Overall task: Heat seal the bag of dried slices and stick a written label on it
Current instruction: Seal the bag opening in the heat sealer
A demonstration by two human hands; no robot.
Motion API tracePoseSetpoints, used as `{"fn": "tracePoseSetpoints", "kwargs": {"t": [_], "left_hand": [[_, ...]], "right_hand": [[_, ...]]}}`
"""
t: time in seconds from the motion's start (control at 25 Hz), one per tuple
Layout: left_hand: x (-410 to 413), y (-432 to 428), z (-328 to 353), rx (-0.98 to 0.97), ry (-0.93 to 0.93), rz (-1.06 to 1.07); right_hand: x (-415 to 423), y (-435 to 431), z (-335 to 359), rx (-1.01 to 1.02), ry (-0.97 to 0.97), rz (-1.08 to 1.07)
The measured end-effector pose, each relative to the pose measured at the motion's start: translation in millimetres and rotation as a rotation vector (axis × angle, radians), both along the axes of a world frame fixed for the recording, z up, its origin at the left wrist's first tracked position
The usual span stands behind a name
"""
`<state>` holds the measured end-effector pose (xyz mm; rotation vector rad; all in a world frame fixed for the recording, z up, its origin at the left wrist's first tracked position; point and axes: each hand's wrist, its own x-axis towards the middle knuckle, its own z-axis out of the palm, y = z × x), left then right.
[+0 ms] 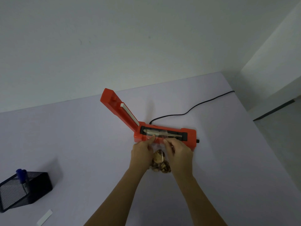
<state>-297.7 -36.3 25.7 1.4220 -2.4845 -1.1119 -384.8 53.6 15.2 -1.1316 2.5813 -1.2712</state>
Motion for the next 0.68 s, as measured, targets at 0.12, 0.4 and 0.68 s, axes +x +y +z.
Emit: {"fn": "tracePoseSetpoints", "kwargs": {"t": [0.12, 0.4, 0.68], "left_hand": [[4, 3, -5, 0.002, 0.052, 0.054], [2, 0, -16, 0.082, 0.035, 0.094], [10, 2, -17, -0.038, 0.117, 0.105]], "right_hand": [[-1, 1, -2, 0.001, -0.013, 0.018], [9, 4, -6, -0.078, 0.128, 0.077], [10, 7, -12, -0.094, 0.004, 0.009]]}}
